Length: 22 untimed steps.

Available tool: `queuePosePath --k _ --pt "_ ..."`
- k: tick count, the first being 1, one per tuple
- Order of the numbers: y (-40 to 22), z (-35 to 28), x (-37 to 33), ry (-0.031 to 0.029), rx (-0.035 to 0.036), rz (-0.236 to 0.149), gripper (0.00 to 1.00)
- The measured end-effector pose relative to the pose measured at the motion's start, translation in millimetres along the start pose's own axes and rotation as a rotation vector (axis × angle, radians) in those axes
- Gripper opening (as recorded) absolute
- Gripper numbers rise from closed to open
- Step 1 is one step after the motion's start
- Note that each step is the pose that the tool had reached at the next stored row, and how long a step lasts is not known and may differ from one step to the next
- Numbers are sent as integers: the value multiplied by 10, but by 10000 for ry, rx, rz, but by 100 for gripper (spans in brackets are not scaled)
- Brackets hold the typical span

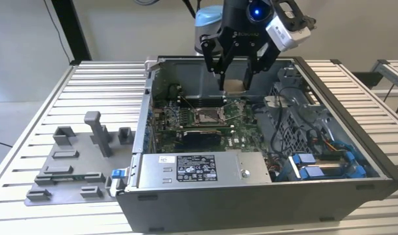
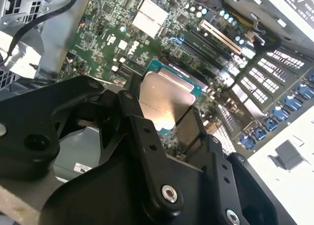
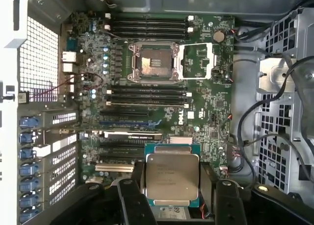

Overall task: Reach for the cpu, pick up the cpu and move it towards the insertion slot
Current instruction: 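Pick up the cpu and move it towards the insertion slot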

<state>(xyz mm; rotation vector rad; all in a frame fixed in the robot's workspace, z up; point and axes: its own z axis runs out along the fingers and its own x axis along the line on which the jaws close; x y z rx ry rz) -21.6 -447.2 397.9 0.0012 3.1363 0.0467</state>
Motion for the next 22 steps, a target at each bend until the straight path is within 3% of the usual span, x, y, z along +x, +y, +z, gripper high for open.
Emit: queuePosePath --k 5,22 --pt "55 1 19 -2 2 81 0" --pt "347 11 39 -4 1 123 0"
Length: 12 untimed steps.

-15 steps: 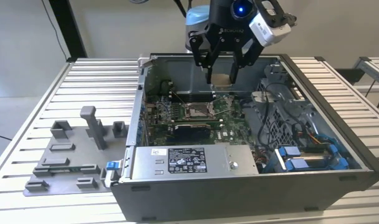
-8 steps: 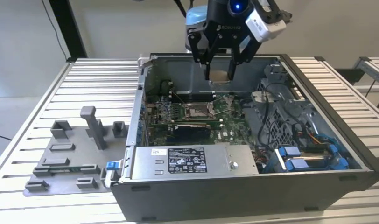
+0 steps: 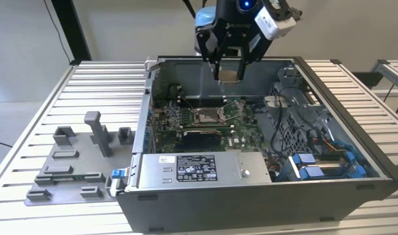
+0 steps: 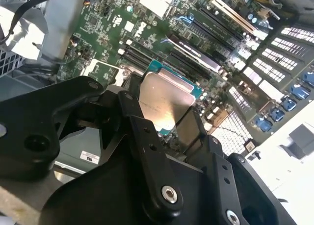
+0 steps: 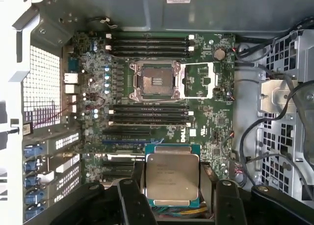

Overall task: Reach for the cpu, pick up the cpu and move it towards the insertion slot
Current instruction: 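Pick up the cpu and move it towards the insertion slot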

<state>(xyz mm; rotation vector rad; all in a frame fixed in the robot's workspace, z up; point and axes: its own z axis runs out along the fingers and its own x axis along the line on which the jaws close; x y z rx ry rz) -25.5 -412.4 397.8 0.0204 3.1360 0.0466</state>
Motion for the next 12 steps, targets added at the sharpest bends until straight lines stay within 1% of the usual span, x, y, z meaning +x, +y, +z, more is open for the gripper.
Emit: queuePosePath --k 4,12 --pt "40 1 1 0 -1 0 0" --pt "150 8 4 0 0 0 0"
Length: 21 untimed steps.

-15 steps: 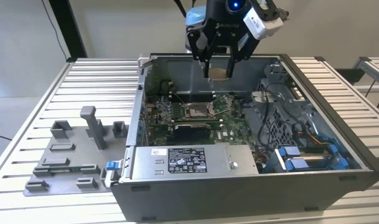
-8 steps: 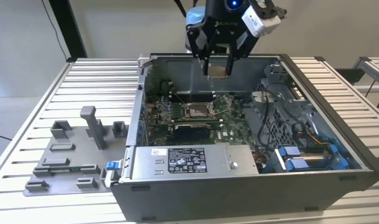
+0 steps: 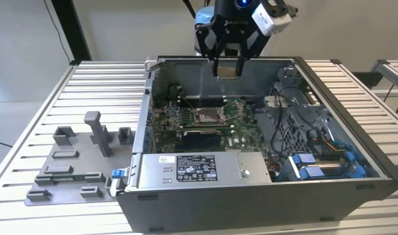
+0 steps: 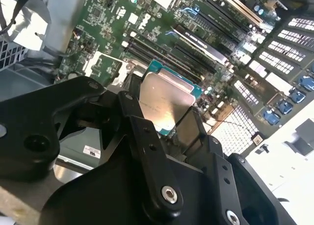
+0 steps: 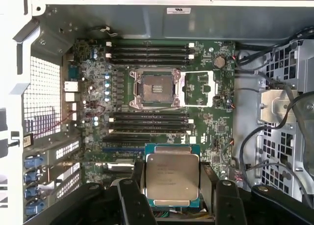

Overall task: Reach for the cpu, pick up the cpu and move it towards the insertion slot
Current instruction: 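Pick up the cpu and move it towards the insertion slot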

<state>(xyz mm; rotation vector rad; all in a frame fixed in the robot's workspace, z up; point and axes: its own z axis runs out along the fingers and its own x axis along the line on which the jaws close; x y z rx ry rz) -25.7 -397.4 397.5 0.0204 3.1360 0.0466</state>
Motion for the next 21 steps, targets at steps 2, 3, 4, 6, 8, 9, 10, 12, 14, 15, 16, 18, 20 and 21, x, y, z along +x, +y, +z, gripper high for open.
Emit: queuePosePath --k 2,3,4,6,8,9,10,12,14,15,16,18,20,21 --pt "41 7 7 0 0 0 0" --pt "57 10 12 0 -1 0 0" --pt "76 12 19 0 -1 0 0" --pt "119 17 32 0 -1 0 0" --pt "170 23 49 0 0 1 0" --pt "194 26 55 0 0 0 0" --pt "217 28 60 0 0 0 0" --pt "263 32 69 0 0 0 0" --pt "308 35 75 0 1 0 0" --pt "325 36 76 0 0 0 0" --pt "336 37 76 0 0 3 0" --pt "352 37 76 0 0 10 0" --pt "354 36 76 0 1 9 0" --pt "354 37 77 0 0 9 0"
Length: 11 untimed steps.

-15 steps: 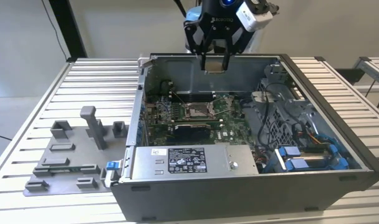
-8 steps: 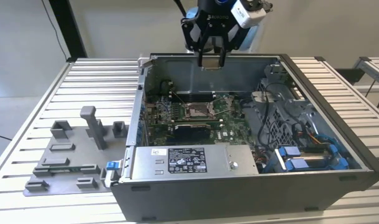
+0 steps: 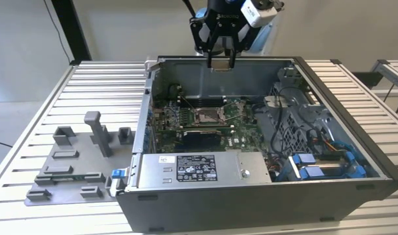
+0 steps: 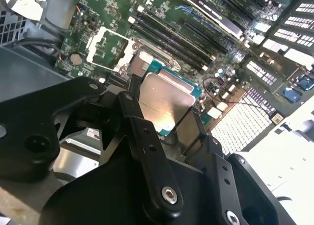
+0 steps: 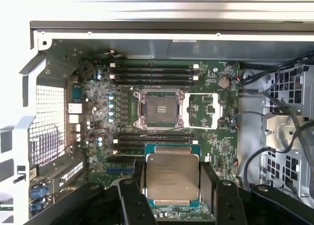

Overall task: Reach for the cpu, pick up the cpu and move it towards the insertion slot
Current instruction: 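Pick up the cpu and move it towards the insertion slot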

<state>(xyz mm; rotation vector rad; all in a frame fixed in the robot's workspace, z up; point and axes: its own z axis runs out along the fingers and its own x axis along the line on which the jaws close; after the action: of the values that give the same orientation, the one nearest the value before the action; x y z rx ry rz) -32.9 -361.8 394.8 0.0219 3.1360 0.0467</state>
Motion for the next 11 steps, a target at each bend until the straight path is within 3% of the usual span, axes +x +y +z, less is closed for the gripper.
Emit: queuePosePath --k 4,11 --pt "17 4 1 0 1 4 0" --pt "126 60 2 0 0 3 0"
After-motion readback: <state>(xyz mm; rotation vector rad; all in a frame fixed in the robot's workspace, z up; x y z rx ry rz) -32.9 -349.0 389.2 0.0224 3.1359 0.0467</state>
